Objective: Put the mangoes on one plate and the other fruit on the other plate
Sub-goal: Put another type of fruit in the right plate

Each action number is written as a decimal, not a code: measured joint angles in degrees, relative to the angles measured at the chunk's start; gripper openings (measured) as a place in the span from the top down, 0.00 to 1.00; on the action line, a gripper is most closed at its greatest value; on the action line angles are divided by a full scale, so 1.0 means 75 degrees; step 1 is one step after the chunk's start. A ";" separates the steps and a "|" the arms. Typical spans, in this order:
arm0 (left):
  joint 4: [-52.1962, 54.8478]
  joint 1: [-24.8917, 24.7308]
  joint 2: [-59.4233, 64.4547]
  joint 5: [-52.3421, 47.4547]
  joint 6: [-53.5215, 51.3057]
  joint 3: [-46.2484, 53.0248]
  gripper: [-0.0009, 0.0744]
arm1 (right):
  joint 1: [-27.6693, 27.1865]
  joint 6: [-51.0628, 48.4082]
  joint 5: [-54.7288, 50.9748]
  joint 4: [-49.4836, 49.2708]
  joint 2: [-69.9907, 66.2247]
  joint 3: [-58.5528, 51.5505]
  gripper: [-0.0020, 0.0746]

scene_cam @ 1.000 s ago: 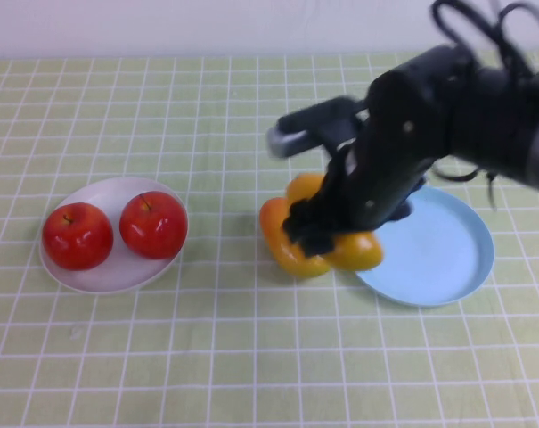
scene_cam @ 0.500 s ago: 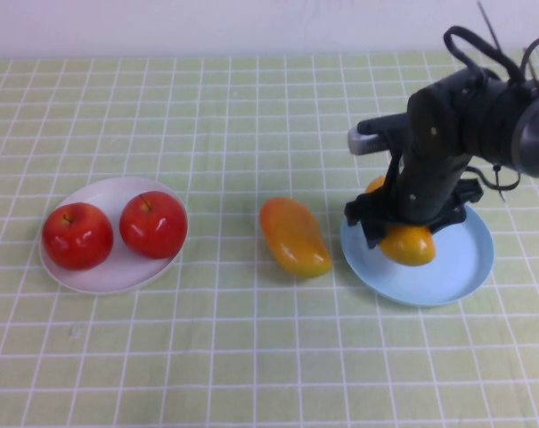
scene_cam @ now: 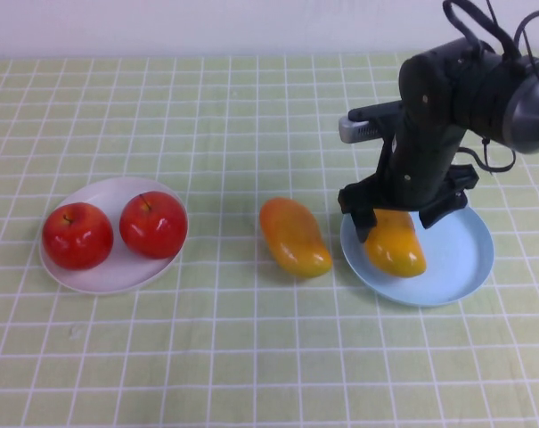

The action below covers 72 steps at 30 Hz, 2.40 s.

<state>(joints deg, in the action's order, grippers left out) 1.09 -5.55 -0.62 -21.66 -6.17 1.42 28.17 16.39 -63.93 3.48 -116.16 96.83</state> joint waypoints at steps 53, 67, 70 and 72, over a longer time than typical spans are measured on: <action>0.0000 0.0000 0.0000 0.0000 0.0000 0.0000 0.98 | 0.0999 -0.0815 -0.0795 0.0239 -0.0247 0.2435 0.23; 0.0000 0.0000 0.0000 0.0000 0.0000 0.0000 0.98 | -0.0604 0.0470 0.0201 0.0560 0.1918 -0.1584 0.23; 0.0000 0.0000 0.0000 0.0000 0.0000 0.0000 0.98 | -0.0753 0.0520 0.0788 0.0339 0.1948 -0.2101 0.23; 0.0000 0.0000 0.0000 0.0000 0.0000 0.0000 0.98 | -0.0773 0.0535 0.1132 0.0277 0.1879 -0.2245 0.23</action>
<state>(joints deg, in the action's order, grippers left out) 1.09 -5.55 -0.62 -21.66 -6.17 1.42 22.37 20.40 -55.44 5.56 -102.07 79.99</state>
